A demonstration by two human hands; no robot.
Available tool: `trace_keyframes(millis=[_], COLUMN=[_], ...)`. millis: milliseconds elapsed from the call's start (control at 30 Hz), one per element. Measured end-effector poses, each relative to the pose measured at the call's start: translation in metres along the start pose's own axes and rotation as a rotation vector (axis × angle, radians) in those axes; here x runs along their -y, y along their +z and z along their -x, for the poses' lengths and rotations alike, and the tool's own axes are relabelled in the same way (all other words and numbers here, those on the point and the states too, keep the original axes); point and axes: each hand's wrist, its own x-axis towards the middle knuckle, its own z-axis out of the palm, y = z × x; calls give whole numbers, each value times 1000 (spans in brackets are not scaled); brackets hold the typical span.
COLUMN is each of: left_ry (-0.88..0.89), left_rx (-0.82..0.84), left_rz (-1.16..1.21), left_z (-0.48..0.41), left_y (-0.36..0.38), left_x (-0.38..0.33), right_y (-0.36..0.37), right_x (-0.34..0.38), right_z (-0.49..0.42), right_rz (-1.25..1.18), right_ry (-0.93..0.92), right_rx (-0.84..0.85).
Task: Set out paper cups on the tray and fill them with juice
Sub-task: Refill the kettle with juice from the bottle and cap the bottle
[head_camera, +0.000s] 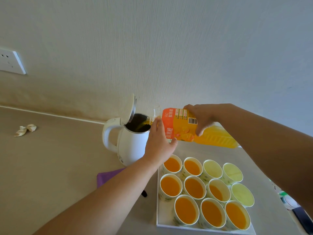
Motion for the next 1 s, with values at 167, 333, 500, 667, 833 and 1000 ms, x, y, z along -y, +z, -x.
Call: trace_keyframes(millis=[167, 333, 500, 667, 833, 1000], left_ry=[9, 11, 1, -8, 0, 6], left_rx=[-5, -5, 9, 15, 10, 5], left_rz=[8, 10, 0, 0, 9, 6], left_z=[0, 0, 3, 3, 2, 3], left_y=[1, 0, -3, -4, -4, -4], left_x=[2, 2, -1, -3, -1, -1], right_y=[0, 1, 1, -1, -2, -4], right_x=[1, 2, 4, 5, 6, 8], right_z=[0, 2, 3, 4, 6, 9], right_rz=[0, 3, 5, 12, 3, 11], right_ry=[5, 11, 12, 12, 8, 8], right_rx=[1, 0, 7, 4, -1, 4])
